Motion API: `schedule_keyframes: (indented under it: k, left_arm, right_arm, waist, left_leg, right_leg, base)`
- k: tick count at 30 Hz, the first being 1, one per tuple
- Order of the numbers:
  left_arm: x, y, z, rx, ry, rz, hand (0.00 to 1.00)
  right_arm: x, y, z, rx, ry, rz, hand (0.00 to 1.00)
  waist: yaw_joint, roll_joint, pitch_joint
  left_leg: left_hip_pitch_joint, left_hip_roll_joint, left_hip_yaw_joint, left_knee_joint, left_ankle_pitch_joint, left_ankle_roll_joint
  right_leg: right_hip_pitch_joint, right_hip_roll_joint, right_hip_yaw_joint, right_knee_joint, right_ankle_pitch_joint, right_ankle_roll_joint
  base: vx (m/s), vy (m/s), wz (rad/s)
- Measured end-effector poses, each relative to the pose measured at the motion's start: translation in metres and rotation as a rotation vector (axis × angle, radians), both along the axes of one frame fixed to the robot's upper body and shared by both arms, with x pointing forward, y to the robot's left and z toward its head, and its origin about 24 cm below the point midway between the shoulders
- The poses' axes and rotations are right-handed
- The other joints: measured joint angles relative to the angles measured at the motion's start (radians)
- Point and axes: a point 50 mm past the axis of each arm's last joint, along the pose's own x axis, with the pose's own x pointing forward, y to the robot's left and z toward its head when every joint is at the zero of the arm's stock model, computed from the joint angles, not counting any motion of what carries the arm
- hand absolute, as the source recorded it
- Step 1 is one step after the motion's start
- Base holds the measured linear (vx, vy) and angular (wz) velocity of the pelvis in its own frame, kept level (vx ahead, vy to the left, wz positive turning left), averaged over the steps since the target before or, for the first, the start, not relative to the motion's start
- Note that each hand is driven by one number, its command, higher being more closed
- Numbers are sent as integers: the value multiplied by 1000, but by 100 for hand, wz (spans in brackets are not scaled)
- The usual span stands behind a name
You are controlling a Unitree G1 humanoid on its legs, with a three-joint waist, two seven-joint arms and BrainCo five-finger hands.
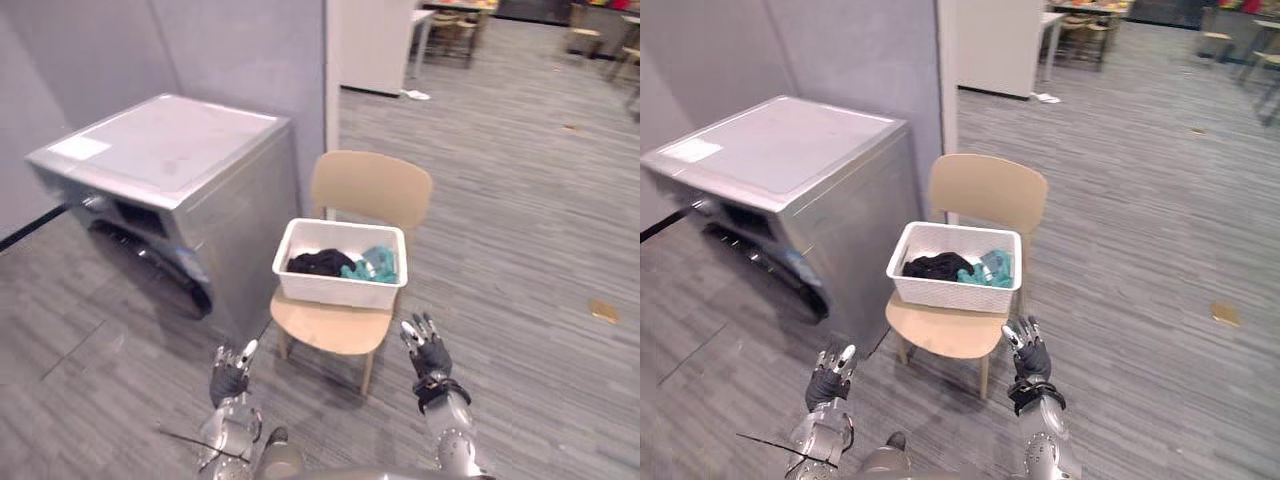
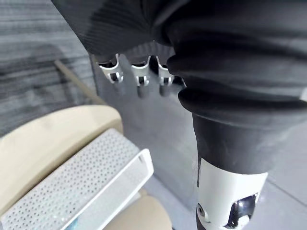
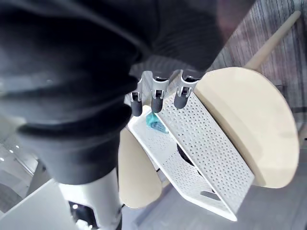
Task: Pick up the laundry basket with both hands and put the clothes into the washing machine.
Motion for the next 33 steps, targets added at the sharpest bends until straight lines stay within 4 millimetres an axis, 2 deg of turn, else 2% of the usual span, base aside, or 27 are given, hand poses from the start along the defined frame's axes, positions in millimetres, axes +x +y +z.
schedule_keyframes:
  k: [2,4,6,7,8,9,10,11,13,14,15,16,17,18,19,20,21,22,23,24,27,28,29,30,31,32,33]
  left_arm:
    - [0,1,1,-2,-6,5,0]
    - [3,4,6,9,-29,14,0]
    - [7,5,16,37,-72,7,0]
    - [8,6,18,46,-78,2,0]
    - [8,6,18,62,-78,-7,0]
    - [8,4,18,68,-75,-14,0]
    - [8,3,18,67,-74,-16,0]
    - [8,2,17,65,-72,-21,0]
    - [5,0,11,59,-40,-24,0]
    - [4,-2,9,57,-32,-31,0]
    - [5,-6,10,56,-30,-54,0]
    - [5,-7,10,56,-30,-58,0]
    - [6,-11,9,50,-30,-75,0]
    - [6,-15,10,43,-34,-89,0]
    - [6,-16,10,40,-40,-94,0]
    - [7,-17,11,49,-45,-108,0]
    - [8,-16,13,81,-54,-122,0]
    - [13,-20,22,133,-104,-199,0]
    - [11,-27,21,142,-99,-263,0]
    - [8,-32,19,136,-88,-290,0]
    - [9,-39,20,128,-95,-320,0]
    - [12,-46,23,121,-112,-348,0]
    - [16,-53,28,115,-139,-375,0]
    - [17,-56,31,113,-156,-384,0]
    - [19,-60,38,111,-190,-398,0]
    - [20,-62,40,108,-199,-400,0]
    - [20,-64,41,105,-206,-412,0]
  right_arm:
    - [3,-9,1,-37,5,-5,0]
    - [10,-13,3,-47,-1,-18,0]
    - [14,-13,6,-47,-13,-27,0]
    - [14,-17,6,-47,-14,-44,0]
    - [15,-21,7,-41,-15,-72,0]
    - [13,-30,6,-36,-9,-121,0]
    - [12,-36,4,-41,-1,-143,0]
    - [10,-41,2,-40,13,-175,0]
    - [10,-42,-2,-36,39,-198,0]
    - [10,-41,-2,-35,41,-200,0]
    - [13,-39,-1,-33,39,-192,0]
    - [14,-38,-1,-32,36,-186,0]
    - [16,-35,0,-33,31,-175,0]
    - [14,-33,-1,-40,37,-162,0]
    - [13,-32,-2,-41,44,-158,0]
    - [9,-31,-4,-43,55,-155,0]
    - [3,-25,-9,-25,73,-152,0]
    - [-9,-8,-12,1,83,-82,0]
    - [-11,-12,-6,-2,46,-87,0]
    - [-15,-17,-1,-10,20,-108,0]
    - [-25,-20,-3,-4,33,-127,0]
    - [-30,-20,-3,-1,37,-135,0]
    - [-34,-21,-2,1,36,-143,0]
    - [-35,-21,-1,7,31,-148,0]
    - [-38,-21,1,21,24,-156,0]
    - [-39,-21,1,24,25,-159,0]
    - [-41,-21,1,31,25,-162,0]
  waist:
    - [4,-6,6]
    - [3,-6,7]
    - [-3,-6,6]
    - [-8,-3,5]
    - [-16,8,-1]
    - [-19,23,-10]
    - [-19,27,-15]
    - [-19,14,-18]
    - [-21,-24,-20]
    - [-20,-29,-21]
    - [-18,-36,-22]
    - [-17,-37,-22]
    - [-16,-29,-23]
    - [-19,-25,-22]
    - [-20,-22,-21]
    - [-21,-12,-18]
    - [-21,-4,-10]
    - [-62,-49,-5]
    - [-79,-55,-7]
    - [-85,-55,-6]
    - [-85,-48,-4]
    - [-103,-36,-5]
    - [-105,-33,-5]
    - [-107,-33,-4]
    - [-106,-38,-4]
    - [-105,-34,-6]
    - [-101,-16,-19]
  left_leg:
    - [-35,-12,48,41,-10,11]
    - [-84,-27,100,192,-61,19]
    - [-101,-1,154,297,-116,19]
    - [-98,7,160,299,-123,9]
    - [-76,15,162,252,-133,-22]
    - [-39,6,150,168,-146,-69]
    - [-11,1,143,120,-145,-92]
    - [10,-21,135,65,-139,-105]
    - [23,-98,125,35,-116,-75]
    - [28,-118,125,33,-115,-67]
    - [45,-166,124,24,-113,-55]
    - [52,-183,125,22,-116,-41]
    - [65,-212,122,26,-125,-6]
    - [81,-236,115,29,-135,15]
    - [96,-244,114,28,-144,28]
    - [125,-252,109,28,-152,45]
    - [155,-258,97,29,-164,69]
    - [174,-270,1,32,-171,126]
    - [156,-270,-29,36,-169,128]
    - [149,-273,-31,46,-169,126]
    - [158,-281,-69,71,-189,132]
    - [152,-273,-98,92,-211,128]
    - [138,-266,-112,124,-238,119]
    - [132,-270,-118,152,-260,113]
    - [126,-278,-129,234,-324,102]
    - [126,-272,-133,281,-363,100]
    - [112,-244,-135,411,-423,54]
  right_leg:
    - [-5,-34,-53,-15,13,-19]
    - [-4,-61,-89,-33,46,-6]
    - [6,-80,-131,-73,82,9]
    - [11,-82,-142,-86,91,17]
    - [25,-84,-163,-112,107,38]
    - [44,-82,-174,-145,126,61]
    - [55,-84,-174,-167,136,74]
    - [64,-97,-173,-188,149,95]
    - [92,-149,-152,-237,190,126]
    - [98,-166,-143,-240,195,131]
    - [110,-210,-120,-236,208,140]
    - [111,-226,-104,-229,215,136]
    - [103,-257,-79,-182,229,117]
    - [73,-291,-42,-84,256,70]
    - [51,-303,-9,-21,275,15]
    - [20,-307,45,66,316,-78]
    - [-23,-285,148,183,339,-117]
    - [-91,-55,314,369,160,12]
    - [-116,50,330,340,105,68]
    - [-128,103,328,284,89,83]
    - [-147,182,328,161,63,58]
    - [-146,212,331,74,66,51]
    - [-133,227,334,-15,86,18]
    - [-123,224,335,-53,96,1]
    - [-90,215,329,-91,101,-9]
    - [-71,228,317,-94,115,-34]
    - [-27,253,267,-131,144,-81]
  base:
    - [-51,19,85]
    - [4,70,54]
    - [68,152,57]
    - [66,256,57]
    - [79,305,57]
    - [79,276,55]
    - [85,233,46]
    - [89,213,39]
    - [101,292,42]
    - [85,325,38]
    - [59,269,23]
    - [39,257,20]
    - [14,250,23]
    - [27,306,25]
    - [32,252,24]
    - [81,238,16]
    - [138,190,101]
    - [145,138,147]
    - [138,49,158]
    - [100,-10,79]
    - [132,-41,36]
    - [163,-97,69]
    - [146,-103,69]
    - [178,-124,55]
    - [152,-95,28]
    - [305,-155,36]
    - [271,-122,33]
